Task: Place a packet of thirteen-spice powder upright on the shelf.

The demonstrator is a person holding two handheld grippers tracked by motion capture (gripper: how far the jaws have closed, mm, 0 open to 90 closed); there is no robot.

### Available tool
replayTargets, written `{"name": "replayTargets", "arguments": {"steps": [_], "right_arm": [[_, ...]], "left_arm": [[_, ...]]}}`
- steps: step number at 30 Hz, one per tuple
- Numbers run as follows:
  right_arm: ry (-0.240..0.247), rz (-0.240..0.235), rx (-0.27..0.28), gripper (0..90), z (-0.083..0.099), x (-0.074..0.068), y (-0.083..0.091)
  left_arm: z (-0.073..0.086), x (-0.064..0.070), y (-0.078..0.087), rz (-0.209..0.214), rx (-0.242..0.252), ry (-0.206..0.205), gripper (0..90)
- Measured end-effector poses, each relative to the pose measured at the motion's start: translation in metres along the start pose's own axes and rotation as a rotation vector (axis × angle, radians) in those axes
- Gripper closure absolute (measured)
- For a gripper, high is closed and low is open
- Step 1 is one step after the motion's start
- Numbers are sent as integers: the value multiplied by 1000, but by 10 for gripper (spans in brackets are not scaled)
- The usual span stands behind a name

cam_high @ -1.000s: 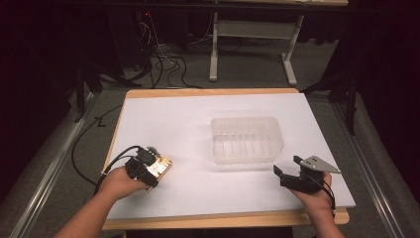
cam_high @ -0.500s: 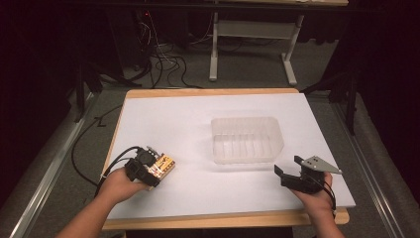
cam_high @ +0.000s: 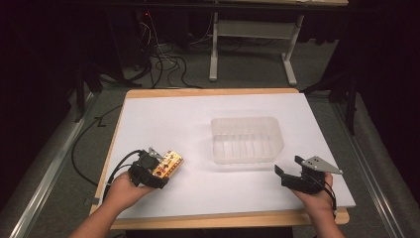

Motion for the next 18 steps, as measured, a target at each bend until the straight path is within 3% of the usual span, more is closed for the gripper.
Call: {"name": "replayTargets", "arguments": {"steps": [4, 9, 18], "right_arm": [[-1, -3, 5, 152, 0, 0, 0], [-1, -5, 22, 154, -3, -1, 2], [1, -8, 79, 175, -10, -4, 7]], "left_arm": [[1, 4, 1, 11, 36, -4, 332], [2, 14, 3, 29, 135, -16, 331], [1, 36, 6, 66, 226, -52, 331]]}}
Point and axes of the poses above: each handheld gripper's, and its own axes: y roughly backward along the jaws, z roughly out of its underside, x roughly to its right, the point moved 4 cm from there along -y, roughly forward along the jaws, and after that the axes turned 14 degrees about y, right-handed, at the moved point
